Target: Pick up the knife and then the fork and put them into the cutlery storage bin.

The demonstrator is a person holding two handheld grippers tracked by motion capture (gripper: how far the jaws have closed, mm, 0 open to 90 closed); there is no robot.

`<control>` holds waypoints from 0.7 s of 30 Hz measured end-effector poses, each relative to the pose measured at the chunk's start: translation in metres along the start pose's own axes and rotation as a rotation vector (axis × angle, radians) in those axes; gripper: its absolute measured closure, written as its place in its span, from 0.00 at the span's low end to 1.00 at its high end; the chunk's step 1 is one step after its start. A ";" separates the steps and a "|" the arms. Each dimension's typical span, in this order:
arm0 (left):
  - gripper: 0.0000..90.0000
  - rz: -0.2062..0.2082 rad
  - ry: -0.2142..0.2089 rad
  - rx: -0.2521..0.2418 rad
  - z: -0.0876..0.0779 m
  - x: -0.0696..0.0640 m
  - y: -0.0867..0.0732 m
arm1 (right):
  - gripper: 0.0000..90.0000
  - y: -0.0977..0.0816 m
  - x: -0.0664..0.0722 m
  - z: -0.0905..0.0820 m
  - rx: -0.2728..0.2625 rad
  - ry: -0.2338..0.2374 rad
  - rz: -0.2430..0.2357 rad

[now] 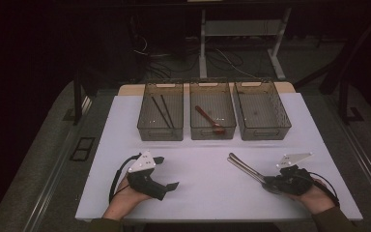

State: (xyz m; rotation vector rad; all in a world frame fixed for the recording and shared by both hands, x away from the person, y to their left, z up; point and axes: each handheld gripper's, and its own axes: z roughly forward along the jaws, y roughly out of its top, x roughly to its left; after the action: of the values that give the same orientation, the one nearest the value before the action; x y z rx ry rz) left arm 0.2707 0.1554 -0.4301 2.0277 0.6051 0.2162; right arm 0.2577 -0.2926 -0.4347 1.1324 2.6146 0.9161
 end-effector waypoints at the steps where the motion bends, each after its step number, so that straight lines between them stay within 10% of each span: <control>1: 0.00 0.000 0.000 -0.001 0.000 0.000 0.000 | 1.00 0.000 0.000 0.001 0.002 0.000 -0.005; 11: 0.00 0.001 0.000 0.001 0.000 0.000 0.000 | 1.00 0.000 0.002 0.003 0.022 -0.058 -0.065; 21: 0.00 0.001 -0.001 -0.002 -0.001 0.000 0.000 | 1.00 -0.002 -0.014 -0.001 0.011 -0.072 -0.008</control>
State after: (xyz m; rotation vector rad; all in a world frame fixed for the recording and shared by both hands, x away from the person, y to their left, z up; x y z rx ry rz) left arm 0.2707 0.1559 -0.4296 2.0264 0.6034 0.2162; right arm 0.2662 -0.3033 -0.4365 1.1342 2.5688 0.8439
